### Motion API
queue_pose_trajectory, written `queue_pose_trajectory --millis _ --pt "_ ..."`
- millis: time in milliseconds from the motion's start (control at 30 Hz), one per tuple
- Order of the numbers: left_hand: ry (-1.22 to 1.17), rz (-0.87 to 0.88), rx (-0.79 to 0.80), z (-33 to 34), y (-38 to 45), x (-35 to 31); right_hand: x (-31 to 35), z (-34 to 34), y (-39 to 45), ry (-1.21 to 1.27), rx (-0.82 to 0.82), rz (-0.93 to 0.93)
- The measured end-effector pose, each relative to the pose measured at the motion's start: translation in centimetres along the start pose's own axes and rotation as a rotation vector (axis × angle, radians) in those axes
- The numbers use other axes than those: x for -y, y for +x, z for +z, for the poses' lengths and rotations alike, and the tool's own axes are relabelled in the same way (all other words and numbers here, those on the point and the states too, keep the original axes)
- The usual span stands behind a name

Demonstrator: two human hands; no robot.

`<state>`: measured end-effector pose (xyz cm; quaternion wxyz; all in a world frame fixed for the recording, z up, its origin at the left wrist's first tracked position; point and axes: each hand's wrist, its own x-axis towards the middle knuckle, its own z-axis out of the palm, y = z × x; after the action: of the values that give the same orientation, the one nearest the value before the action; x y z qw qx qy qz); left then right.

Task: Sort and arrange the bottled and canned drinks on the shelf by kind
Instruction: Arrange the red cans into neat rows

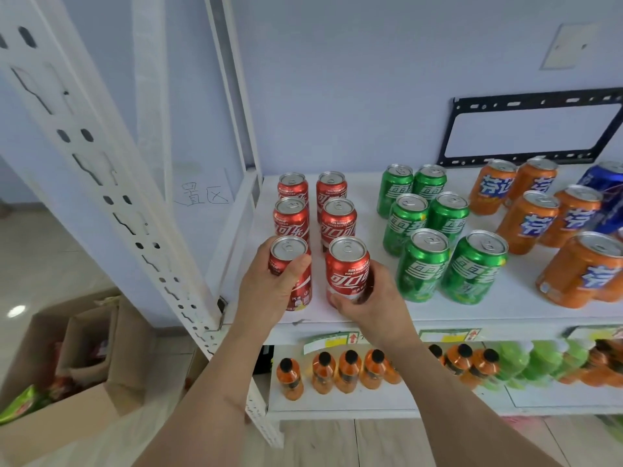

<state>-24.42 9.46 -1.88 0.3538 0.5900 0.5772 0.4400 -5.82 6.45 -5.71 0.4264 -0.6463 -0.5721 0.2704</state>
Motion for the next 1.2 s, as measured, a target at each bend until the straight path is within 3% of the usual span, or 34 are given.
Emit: queue_pose_trajectory --millis 200,367,600,767,967,1200 --pt "-0.117 -0.020 0.042 0.3 -0.7 0.3 0.4 0.2 0.0 -0.145 -0.022 -0.028" --pt "-0.050 -0.055 0.104 -0.3 -0.3 1.0 0.5 0.3 -0.3 -0.116 0.013 -0.003" --pt "-0.055 -0.055 0.024 0.0 -0.6 1.4 0.8 0.3 -0.5 -0.111 0.007 0.013" --pt "-0.085 -0.063 0.154 -0.8 -0.2 1.4 0.8 0.4 -0.6 -0.124 -0.004 0.027" --pt "-0.072 -0.054 0.105 -0.8 -0.4 1.5 1.3 0.6 -0.8 -0.133 -0.006 0.048" --pt "-0.001 -0.044 0.077 -1.5 -2.4 -0.5 3.6 -1.4 -1.6 -0.174 0.164 0.161"
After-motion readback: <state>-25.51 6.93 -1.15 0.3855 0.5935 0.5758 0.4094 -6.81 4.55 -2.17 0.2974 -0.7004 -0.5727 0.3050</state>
